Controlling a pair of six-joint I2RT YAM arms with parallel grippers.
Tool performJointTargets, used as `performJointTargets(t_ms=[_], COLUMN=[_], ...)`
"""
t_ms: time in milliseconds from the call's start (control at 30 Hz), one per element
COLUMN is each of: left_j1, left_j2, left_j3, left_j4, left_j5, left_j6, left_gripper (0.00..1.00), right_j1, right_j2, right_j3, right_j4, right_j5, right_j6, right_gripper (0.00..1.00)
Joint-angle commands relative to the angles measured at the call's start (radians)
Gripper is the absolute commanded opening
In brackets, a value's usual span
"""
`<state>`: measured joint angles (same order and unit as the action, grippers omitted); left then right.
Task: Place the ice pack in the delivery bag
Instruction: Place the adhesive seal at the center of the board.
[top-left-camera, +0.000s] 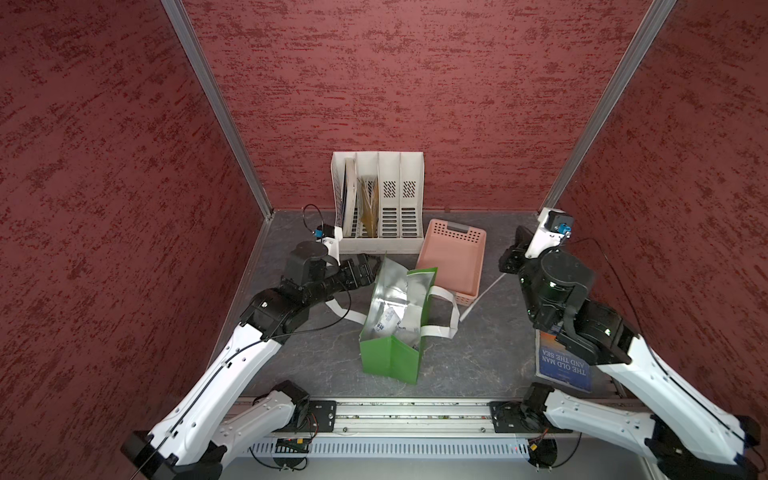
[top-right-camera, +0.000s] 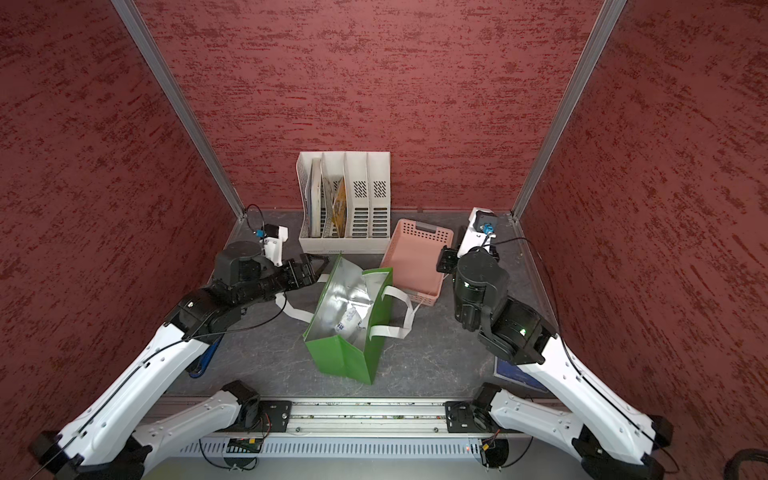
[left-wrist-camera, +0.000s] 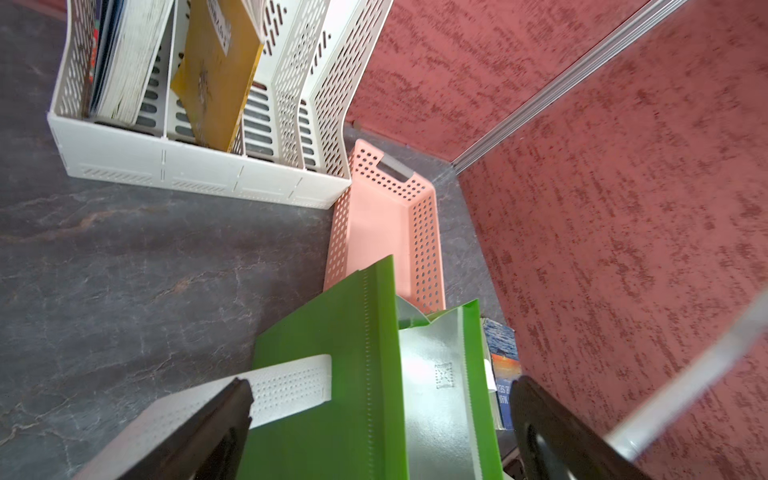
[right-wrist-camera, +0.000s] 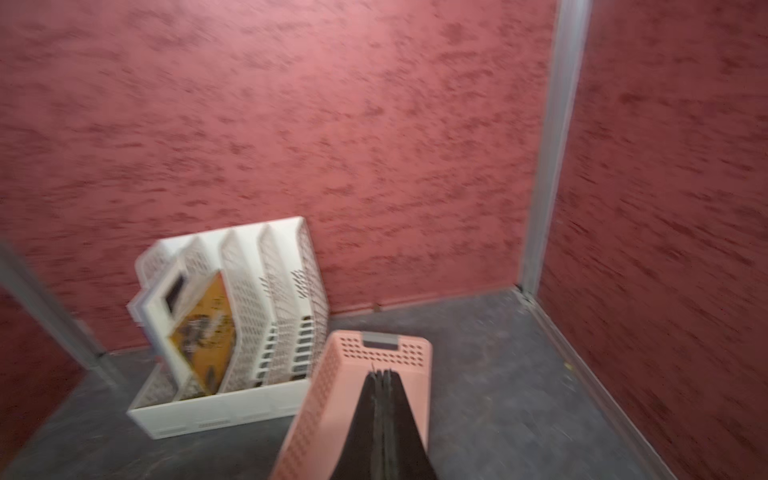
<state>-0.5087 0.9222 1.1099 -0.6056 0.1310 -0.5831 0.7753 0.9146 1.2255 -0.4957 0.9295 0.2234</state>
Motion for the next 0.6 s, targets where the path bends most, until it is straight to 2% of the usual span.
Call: performJointTargets(t_ms=[0, 133, 233, 400, 567], left_j1=[0.004, 0.000, -0.006, -0.026, -0.044], left_j2=[-0.079, -0.174, -0.247, -0.353, -0.439], left_j3=[-0.028, -0.082, -0.099, -0.105, -0.176], left_j4=[0.022, -0.022, -0.092, -0.166, -0.155], left_j5=[0.009, -0.004, -0.007, 0.040, 0.078], left_j6=[0.018, 0.019, 0.037, 0.066, 0.067], left_gripper=[1.00, 1.00, 1.00, 1.00, 1.00], right_j1=[-0.137, -0.347, -0.451, -0.563, -0.643], right_j2=[0.032, 0.128, 0.225, 0.382, 0.561], right_j3=[-0.060, -0.141, -0.170, -0.164, -0.113], right_j4=[-0.144, -0.089, -0.041, 0.020, 0.075], right_j5=[-0.029, -0.252, -0.362, -0.440, -0.513], right_j6=[0.118, 0.170, 0.194, 0.191, 0.166], right_gripper=[0.00, 0.00, 0.00, 0.00, 0.00])
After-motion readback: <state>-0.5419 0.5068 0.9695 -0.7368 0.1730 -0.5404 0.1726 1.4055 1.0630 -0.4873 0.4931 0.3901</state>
